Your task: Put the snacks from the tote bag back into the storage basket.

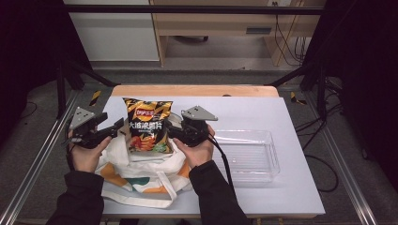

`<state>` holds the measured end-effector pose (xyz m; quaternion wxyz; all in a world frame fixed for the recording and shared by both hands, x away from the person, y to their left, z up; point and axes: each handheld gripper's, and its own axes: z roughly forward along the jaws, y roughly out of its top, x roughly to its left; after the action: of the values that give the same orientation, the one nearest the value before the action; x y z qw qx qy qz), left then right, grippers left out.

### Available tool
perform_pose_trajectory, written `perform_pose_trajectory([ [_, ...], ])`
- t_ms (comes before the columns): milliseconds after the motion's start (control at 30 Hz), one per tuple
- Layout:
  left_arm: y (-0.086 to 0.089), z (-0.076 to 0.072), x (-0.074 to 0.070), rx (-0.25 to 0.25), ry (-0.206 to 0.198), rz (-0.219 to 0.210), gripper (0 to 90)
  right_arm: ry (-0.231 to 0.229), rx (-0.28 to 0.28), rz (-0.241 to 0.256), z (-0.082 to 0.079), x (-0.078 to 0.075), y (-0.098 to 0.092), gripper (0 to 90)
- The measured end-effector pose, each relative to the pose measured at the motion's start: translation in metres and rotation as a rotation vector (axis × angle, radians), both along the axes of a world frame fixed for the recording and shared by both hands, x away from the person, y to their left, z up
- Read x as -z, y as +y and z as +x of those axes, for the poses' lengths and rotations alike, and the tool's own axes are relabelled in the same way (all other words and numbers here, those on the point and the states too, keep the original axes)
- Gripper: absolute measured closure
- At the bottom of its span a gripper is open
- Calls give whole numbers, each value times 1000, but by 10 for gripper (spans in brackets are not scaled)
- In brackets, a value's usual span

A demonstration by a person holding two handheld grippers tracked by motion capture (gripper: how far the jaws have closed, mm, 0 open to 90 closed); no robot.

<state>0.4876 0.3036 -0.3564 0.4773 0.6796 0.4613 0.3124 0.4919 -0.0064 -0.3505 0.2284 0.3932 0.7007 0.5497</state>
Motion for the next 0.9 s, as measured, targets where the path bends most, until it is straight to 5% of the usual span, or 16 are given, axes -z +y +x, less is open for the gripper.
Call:
perform_pose_trajectory([
  [900,-11,45,20,16,47,-9,440,51,51,-13,50,22,34,344],
])
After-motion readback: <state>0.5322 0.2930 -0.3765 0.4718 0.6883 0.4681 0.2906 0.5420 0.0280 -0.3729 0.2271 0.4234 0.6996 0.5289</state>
